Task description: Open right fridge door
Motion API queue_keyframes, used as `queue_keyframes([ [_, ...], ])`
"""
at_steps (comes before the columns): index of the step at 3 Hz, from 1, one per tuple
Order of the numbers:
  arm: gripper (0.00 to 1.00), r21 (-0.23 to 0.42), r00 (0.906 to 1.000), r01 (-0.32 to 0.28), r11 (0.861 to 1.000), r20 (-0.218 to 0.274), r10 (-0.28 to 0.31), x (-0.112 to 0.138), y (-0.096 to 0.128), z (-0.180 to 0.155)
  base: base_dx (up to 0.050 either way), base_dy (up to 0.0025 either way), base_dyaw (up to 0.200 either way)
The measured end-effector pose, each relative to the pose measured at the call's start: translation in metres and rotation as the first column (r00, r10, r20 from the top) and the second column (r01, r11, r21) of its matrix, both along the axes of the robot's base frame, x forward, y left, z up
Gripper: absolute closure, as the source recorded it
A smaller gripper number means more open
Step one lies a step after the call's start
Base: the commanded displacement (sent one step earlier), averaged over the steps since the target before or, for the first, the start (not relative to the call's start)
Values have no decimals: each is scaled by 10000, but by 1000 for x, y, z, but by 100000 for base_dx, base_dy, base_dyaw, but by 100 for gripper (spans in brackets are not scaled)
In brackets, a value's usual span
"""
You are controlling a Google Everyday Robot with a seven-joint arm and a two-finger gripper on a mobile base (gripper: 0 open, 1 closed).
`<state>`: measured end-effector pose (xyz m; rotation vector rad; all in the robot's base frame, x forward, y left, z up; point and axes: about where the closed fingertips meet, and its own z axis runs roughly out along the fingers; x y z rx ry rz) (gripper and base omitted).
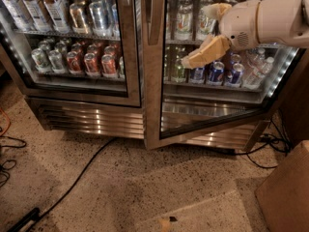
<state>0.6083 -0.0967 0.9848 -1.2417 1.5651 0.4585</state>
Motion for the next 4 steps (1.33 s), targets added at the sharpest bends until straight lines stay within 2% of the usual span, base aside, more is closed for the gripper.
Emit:
queue_keyframes([
  [1,0,-1772,9968,593,9824,636,-487,2,1,0,0,0,0],
  [2,0,-3221,9834,1415,9361,1545,-955,-3,20,9,0,0,0],
  [3,0,-3861,9783,1599,9085,1847,-937,-5,20,4,0,0,0],
  [4,0,-3861,9783,1598,9085,1847,-937,-5,20,4,0,0,0],
])
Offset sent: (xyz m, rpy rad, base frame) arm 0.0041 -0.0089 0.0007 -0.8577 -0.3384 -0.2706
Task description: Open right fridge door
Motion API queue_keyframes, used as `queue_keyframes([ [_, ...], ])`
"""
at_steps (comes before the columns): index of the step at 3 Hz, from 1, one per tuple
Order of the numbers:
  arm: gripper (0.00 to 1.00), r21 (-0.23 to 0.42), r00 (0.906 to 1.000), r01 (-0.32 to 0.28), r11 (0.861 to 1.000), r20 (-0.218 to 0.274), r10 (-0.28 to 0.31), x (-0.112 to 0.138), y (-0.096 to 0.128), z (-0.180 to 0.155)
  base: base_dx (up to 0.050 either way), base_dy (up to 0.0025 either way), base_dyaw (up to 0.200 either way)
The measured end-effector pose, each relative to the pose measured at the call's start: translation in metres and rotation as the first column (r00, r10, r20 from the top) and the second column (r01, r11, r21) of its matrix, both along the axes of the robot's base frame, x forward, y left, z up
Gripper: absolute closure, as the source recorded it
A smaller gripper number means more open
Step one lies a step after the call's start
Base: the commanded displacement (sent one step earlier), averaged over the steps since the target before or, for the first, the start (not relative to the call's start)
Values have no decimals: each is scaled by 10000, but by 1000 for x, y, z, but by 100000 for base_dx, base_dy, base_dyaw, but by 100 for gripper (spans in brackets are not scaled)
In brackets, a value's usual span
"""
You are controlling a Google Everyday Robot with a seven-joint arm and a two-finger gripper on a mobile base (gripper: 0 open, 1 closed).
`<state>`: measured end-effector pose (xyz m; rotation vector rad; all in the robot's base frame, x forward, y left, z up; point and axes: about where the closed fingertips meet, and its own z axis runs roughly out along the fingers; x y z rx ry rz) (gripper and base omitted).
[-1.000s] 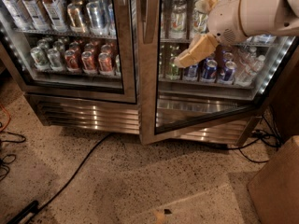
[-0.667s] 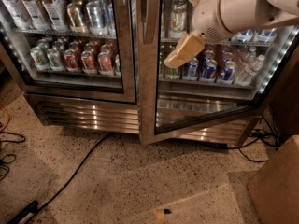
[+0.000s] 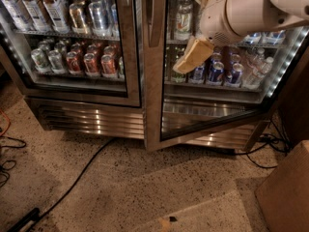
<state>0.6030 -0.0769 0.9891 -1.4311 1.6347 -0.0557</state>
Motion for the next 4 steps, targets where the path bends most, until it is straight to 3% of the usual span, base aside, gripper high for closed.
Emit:
queue_keyframes([
  [2,0,283,9998,-68,9996,201,62,-23,5,-14,0,0,0],
  [3,0,163,9997,242,9996,-67,-241,-69,7,-69,0,0,0],
  [4,0,163,9997,242,9996,-67,-241,-69,7,-69,0,0,0],
])
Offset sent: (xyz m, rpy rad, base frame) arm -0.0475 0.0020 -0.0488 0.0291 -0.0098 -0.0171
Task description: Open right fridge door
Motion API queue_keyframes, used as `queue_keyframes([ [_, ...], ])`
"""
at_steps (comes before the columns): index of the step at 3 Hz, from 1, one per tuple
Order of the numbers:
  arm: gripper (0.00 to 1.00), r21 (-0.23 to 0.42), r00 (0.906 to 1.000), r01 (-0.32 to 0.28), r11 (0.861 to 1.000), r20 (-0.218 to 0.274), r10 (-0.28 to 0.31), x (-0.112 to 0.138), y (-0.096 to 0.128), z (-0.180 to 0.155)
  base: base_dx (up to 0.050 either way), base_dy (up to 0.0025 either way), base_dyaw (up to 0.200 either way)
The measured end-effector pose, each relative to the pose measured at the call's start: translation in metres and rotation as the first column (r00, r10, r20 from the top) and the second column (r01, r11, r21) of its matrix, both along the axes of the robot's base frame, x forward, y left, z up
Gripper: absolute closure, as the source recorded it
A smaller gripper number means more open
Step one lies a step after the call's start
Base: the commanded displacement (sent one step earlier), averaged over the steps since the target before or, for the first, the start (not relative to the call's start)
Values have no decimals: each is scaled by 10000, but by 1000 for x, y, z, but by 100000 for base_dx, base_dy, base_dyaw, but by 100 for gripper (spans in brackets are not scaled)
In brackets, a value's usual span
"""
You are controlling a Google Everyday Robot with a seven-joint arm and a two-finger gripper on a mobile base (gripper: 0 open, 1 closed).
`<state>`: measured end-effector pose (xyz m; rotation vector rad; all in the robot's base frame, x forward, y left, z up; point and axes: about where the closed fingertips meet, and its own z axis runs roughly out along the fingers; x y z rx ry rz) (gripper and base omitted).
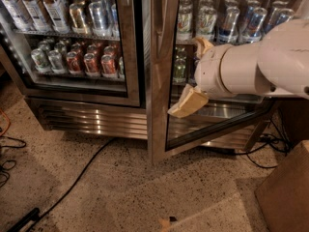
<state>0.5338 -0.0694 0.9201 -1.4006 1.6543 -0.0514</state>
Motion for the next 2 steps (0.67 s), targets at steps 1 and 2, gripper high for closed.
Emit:
queue_keyframes([
  [1,0,136,9993,-57,9999,-358,62,4,1,0,0,0,0],
  [2,0,221,9936,-16,9998,-1133,41,21,-3,-5,0,0,0],
])
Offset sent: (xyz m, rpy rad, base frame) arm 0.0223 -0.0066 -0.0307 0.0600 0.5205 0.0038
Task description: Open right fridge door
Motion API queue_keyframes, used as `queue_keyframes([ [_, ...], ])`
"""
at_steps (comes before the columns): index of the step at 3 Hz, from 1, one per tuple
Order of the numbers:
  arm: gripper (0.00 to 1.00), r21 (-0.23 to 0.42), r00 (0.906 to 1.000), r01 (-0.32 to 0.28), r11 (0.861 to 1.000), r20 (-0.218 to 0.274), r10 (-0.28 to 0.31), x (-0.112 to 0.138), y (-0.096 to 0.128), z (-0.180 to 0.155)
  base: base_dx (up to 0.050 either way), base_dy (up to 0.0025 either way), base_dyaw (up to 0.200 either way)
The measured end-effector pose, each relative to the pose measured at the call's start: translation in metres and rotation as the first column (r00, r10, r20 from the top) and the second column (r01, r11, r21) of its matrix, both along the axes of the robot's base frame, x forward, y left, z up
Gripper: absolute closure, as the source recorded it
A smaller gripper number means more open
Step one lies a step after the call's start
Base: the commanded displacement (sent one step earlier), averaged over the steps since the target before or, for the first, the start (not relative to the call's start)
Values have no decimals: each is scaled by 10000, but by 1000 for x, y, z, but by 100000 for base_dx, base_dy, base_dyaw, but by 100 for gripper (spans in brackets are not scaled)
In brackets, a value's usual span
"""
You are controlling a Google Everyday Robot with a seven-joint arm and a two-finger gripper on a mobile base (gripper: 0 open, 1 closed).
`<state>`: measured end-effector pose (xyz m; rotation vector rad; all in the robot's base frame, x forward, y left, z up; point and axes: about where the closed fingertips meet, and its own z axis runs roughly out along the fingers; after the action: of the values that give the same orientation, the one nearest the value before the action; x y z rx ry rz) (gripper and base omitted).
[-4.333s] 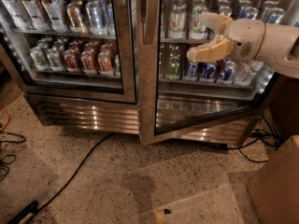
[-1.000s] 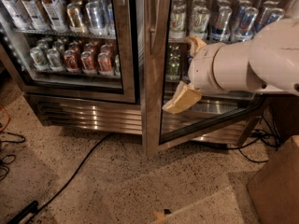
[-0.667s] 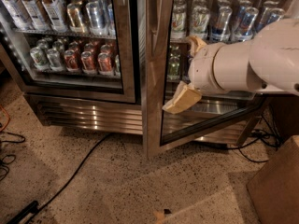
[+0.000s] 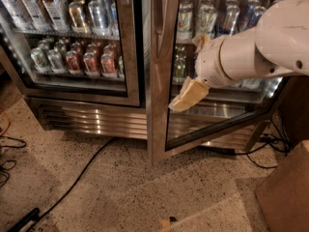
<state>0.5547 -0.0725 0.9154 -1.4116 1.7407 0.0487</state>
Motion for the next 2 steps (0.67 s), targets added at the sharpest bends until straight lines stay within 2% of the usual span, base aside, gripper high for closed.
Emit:
queue_keyframes([
  [1,0,0,10000,0,10000,-1,0,-1,0,0,0,0,0],
  [2,0,-162,9967,151,9998,-794,-164,-4,3,-12,0,0,0],
])
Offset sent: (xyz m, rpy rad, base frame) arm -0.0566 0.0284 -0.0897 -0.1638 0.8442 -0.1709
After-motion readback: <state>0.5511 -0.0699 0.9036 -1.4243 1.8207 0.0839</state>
